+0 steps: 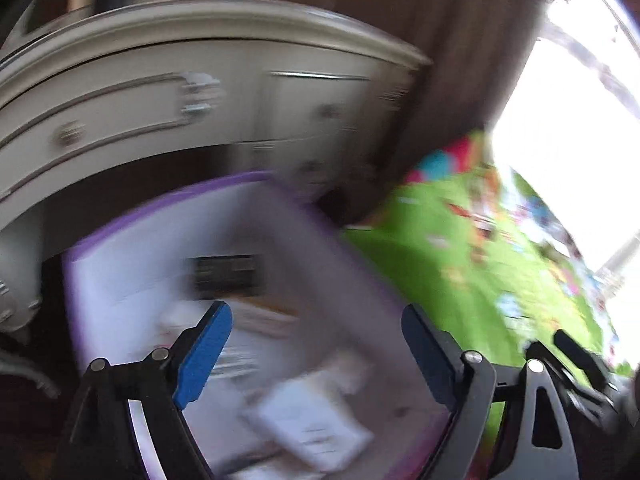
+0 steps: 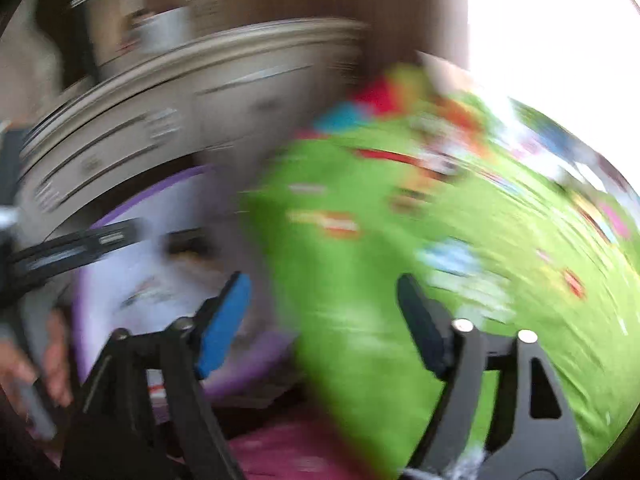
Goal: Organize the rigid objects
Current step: 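Move both tools back over the bedspread toward the two small cubes, then grasp a small white cube box with the right tool, then grasp the other small white cube box with the left tool, then lift both held cubes and carry them to the purple storage box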
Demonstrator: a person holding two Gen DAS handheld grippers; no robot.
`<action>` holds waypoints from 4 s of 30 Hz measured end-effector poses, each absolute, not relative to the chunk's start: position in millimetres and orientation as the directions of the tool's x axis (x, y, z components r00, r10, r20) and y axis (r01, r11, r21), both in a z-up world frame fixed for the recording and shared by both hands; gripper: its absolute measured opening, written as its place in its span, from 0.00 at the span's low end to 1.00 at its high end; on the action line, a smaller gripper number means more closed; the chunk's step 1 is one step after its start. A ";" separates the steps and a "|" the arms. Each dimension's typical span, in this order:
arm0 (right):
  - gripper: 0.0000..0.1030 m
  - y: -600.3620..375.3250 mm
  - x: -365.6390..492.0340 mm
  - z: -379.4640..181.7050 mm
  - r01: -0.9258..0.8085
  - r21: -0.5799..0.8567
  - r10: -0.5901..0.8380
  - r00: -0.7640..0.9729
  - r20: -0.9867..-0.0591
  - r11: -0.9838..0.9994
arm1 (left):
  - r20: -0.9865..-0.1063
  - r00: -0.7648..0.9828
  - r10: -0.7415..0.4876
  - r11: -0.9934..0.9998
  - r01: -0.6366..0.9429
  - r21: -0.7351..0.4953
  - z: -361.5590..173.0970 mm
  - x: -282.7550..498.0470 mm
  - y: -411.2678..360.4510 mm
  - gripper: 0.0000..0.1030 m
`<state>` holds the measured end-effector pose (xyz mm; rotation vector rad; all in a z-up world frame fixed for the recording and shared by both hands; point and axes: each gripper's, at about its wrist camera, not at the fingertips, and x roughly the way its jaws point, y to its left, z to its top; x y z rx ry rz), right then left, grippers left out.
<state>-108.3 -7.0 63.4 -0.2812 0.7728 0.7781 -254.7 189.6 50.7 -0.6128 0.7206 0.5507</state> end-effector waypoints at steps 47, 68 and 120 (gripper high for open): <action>0.42 -231.6 154.5 27.1 -0.358 -0.066 0.169 0.585 -0.793 0.931 | -0.762 0.639 -0.106 0.963 -0.124 -0.238 -0.7 66.9 44.4 1.00; 0.42 -263.3 111.9 26.8 -0.268 -0.071 0.111 0.605 -0.788 0.961 | -0.818 0.573 -0.043 0.990 -0.083 -0.111 4.3 294.0 -47.2 0.39; 0.42 -298.3 -236.3 197.6 -0.003 -0.011 0.004 0.999 0.054 1.000 | 0.013 0.986 -0.165 0.967 0.159 0.197 198.4 -246.2 -163.7 0.40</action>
